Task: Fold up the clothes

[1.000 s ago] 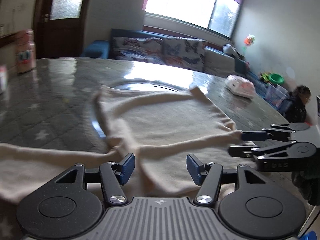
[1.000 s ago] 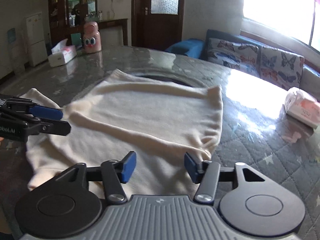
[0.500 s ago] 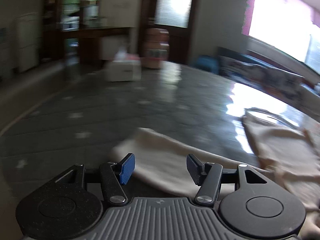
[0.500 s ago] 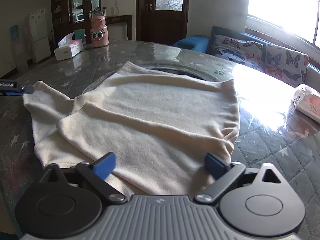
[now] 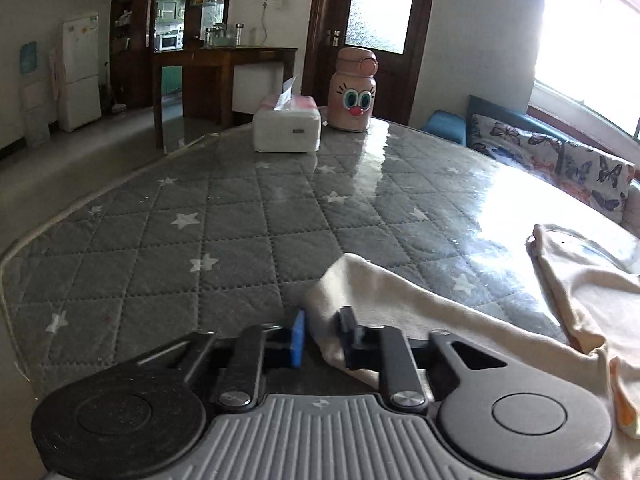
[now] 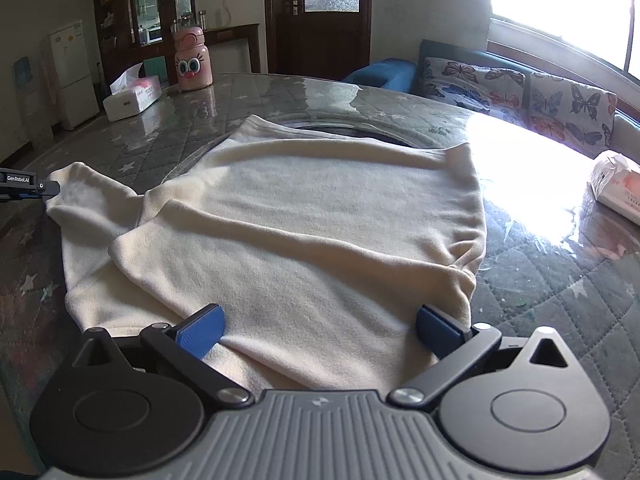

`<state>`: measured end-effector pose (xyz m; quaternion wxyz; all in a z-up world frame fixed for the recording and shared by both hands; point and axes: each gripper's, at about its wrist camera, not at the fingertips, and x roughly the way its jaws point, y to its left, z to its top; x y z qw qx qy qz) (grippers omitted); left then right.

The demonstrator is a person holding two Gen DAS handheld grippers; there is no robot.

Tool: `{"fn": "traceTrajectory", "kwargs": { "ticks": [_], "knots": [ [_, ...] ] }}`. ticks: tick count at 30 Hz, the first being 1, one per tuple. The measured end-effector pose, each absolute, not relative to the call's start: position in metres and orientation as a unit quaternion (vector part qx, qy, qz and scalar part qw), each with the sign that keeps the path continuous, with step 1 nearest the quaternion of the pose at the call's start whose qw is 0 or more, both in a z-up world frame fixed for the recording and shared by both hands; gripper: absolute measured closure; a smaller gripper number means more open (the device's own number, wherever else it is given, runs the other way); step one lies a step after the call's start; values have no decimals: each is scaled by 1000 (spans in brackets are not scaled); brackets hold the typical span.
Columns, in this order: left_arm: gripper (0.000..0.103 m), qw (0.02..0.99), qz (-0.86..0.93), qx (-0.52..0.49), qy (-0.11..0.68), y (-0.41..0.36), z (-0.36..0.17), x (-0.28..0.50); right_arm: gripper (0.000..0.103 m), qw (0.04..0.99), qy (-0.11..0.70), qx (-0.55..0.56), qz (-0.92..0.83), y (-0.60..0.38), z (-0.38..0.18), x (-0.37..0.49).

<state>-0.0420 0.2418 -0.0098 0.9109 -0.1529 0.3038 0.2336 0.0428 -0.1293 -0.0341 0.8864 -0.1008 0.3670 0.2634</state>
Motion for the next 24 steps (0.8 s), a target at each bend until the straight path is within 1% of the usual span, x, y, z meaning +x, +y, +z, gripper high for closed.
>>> {"fn": "traceTrajectory", "kwargs": {
  "ticks": [5, 8, 16, 21, 24],
  "knots": [
    [94, 922, 195, -180, 280, 231, 11, -44, 0, 888, 360, -105, 266, -129, -29, 40],
    [94, 936, 153, -184, 257, 213, 33, -43, 0, 893, 350, -97, 267, -134, -21, 37],
    [94, 961, -2, -160, 224, 131, 84, -25, 0, 912, 320, -69, 246, -161, -2, 32],
    [94, 960, -83, -165, 211, 82, 102, -9, 0, 920, 309, -62, 232, -179, 4, 28],
    [94, 956, -118, -169, 211, 53, 104, 0, 0, 924, 308, -54, 221, -191, 4, 27]
  ]
}}
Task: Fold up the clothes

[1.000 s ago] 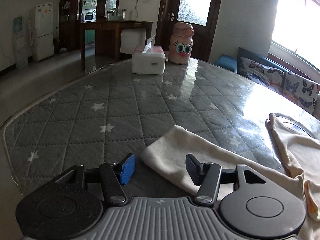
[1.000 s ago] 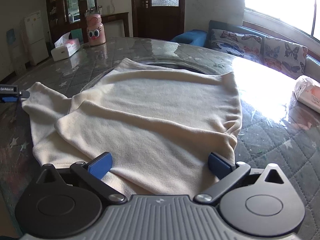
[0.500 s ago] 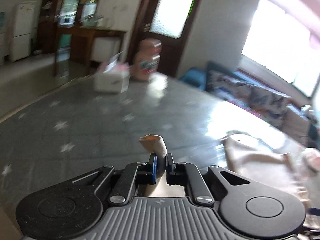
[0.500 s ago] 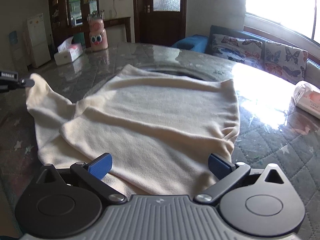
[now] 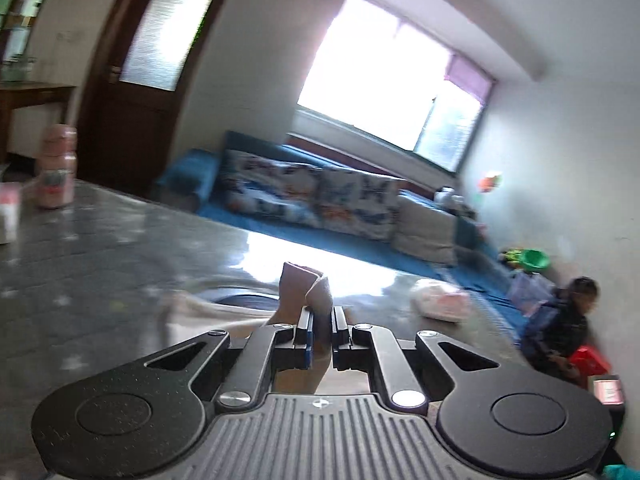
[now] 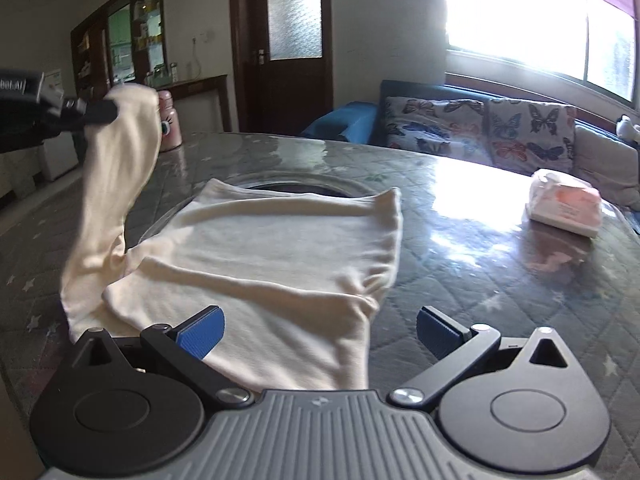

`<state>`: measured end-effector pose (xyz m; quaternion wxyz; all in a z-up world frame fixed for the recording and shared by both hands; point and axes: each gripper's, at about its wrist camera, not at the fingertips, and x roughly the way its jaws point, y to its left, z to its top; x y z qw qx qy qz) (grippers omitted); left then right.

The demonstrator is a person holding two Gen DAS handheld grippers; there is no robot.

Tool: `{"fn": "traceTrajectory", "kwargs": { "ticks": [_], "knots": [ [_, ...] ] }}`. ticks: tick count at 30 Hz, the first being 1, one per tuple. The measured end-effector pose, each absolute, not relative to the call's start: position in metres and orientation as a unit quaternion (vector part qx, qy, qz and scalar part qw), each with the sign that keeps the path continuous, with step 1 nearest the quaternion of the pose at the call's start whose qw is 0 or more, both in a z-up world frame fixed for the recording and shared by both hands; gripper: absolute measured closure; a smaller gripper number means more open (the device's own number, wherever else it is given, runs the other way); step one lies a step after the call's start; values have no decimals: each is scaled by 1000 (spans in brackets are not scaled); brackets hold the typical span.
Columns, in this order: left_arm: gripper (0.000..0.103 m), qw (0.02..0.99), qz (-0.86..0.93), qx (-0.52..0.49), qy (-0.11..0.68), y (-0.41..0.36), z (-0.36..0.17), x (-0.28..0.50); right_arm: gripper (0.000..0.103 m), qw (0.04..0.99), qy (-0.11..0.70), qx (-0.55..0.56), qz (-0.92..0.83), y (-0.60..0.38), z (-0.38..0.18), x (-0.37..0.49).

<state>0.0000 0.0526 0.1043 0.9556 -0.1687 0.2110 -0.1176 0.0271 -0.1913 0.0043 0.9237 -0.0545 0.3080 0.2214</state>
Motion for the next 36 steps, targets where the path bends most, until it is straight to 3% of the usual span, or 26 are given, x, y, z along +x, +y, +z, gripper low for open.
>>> {"fn": "traceTrajectory", "kwargs": {
  "ticks": [15, 17, 19, 29, 36],
  "knots": [
    [88, 916, -220, -133, 307, -20, 42, 27, 0, 933, 314, -34, 172, -222, -1, 27],
    [79, 914, -225, -127, 311, -17, 39, 23, 0, 934, 312, -35, 172, -220, 0, 28],
    [76, 917, -219, -120, 312, -10, 37, 18, 0, 934, 310, -37, 172, -218, 1, 29],
    [79, 922, -116, -129, 347, 62, 5, 16, 0, 935, 295, -61, 189, -179, 3, 54],
    [79, 923, -92, -134, 350, 84, -1, 19, 0, 923, 336, -97, 160, -158, -27, 87]
  ]
}}
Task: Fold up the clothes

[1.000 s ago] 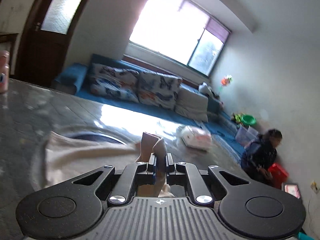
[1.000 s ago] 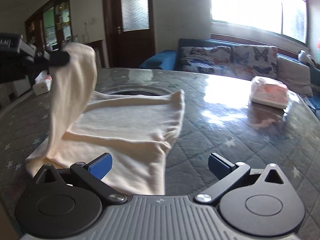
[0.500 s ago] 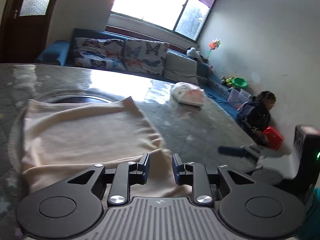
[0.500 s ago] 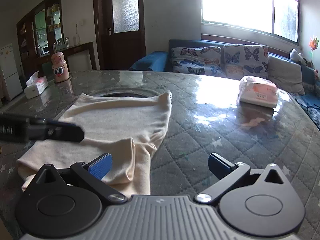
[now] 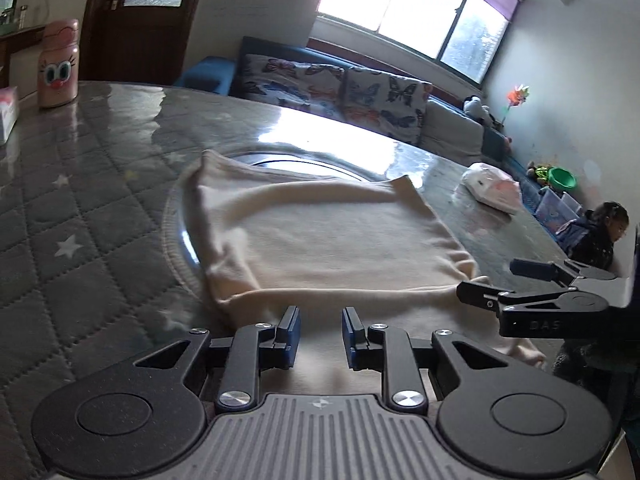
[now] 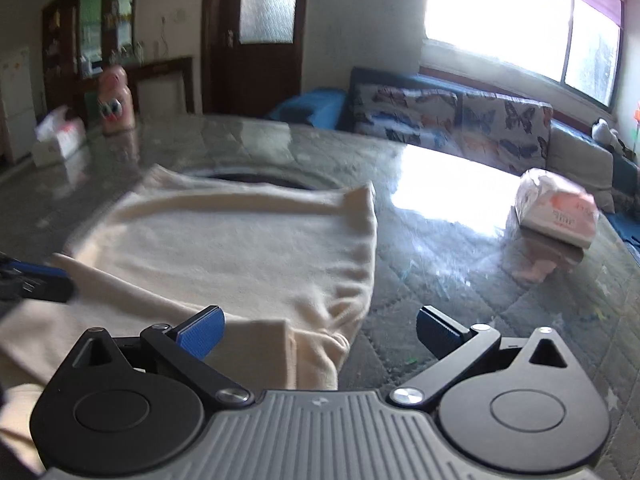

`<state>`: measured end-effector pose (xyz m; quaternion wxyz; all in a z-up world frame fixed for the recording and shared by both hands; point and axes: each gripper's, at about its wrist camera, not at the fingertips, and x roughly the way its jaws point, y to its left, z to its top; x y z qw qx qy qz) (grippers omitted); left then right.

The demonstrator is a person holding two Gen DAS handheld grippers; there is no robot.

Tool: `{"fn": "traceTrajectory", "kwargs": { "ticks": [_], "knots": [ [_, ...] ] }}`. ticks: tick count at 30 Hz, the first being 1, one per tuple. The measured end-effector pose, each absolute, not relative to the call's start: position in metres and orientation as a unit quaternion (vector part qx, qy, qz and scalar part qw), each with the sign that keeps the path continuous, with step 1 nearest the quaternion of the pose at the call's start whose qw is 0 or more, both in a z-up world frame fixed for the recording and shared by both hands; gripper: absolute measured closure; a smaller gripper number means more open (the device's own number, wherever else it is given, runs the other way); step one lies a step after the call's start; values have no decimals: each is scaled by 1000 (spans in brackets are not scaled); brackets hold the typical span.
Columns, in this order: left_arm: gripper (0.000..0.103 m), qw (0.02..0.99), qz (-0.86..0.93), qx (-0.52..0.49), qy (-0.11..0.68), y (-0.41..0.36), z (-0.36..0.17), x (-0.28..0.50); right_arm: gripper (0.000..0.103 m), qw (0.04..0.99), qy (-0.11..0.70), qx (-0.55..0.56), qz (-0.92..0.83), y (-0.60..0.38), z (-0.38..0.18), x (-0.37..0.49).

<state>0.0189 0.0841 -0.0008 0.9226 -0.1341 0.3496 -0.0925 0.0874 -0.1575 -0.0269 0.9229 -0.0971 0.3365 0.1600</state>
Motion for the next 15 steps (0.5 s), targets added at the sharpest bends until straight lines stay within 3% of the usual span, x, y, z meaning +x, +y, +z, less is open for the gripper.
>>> {"fn": "traceTrajectory", "kwargs": {
  "ticks": [15],
  "knots": [
    [79, 934, -87, -47, 343, 71, -4, 7, 0, 920, 328, -117, 179, -169, -33, 59]
  ]
}}
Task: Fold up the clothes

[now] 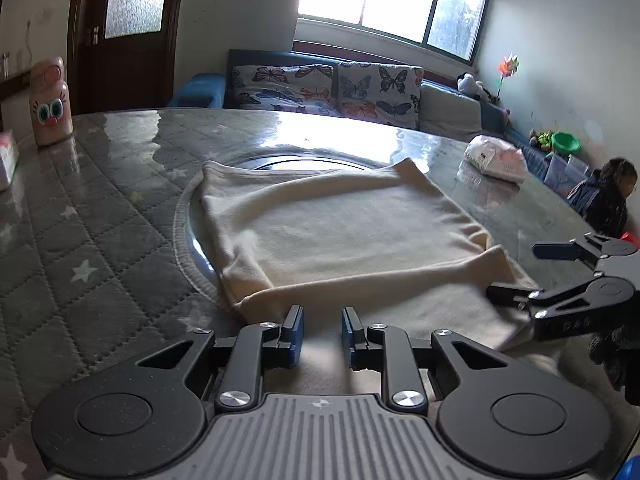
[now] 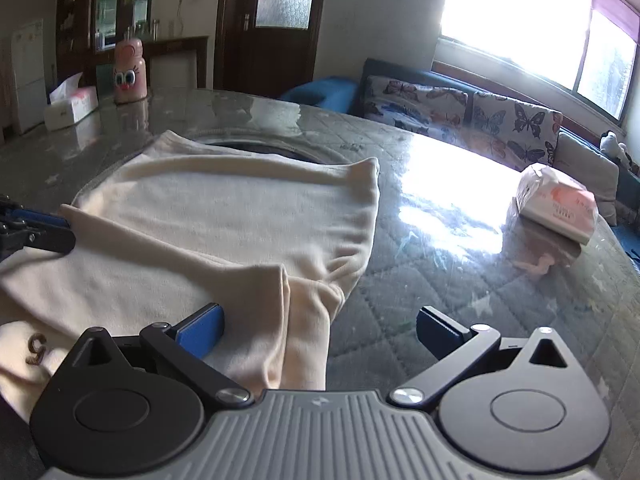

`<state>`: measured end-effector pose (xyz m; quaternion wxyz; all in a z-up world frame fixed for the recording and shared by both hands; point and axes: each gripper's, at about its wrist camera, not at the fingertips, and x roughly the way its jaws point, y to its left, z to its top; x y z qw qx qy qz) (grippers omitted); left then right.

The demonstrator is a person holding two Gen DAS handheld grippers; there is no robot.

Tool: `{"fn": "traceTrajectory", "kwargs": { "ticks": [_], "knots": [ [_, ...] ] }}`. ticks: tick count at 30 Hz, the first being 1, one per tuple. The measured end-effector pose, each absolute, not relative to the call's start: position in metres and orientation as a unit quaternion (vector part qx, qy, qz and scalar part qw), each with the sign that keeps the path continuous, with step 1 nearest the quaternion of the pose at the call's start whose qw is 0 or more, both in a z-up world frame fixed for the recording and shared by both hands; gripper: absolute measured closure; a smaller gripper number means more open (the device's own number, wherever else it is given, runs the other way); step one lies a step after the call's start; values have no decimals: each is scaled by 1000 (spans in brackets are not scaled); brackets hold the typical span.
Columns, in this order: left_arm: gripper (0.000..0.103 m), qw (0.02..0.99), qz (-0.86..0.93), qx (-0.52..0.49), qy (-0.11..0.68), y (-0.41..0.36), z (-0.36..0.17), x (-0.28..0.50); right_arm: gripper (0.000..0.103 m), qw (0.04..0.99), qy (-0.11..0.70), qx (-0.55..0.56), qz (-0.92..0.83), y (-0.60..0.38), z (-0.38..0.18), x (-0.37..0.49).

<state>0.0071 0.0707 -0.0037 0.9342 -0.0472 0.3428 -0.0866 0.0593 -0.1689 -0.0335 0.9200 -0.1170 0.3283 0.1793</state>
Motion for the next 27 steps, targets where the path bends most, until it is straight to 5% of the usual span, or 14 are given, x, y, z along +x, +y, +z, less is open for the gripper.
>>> {"fn": "traceTrajectory", "kwargs": {
  "ticks": [27],
  "knots": [
    [79, 937, -89, 9, 338, 76, 0, -24, 0, 914, 340, -120, 187, -177, -29, 28]
  ]
}}
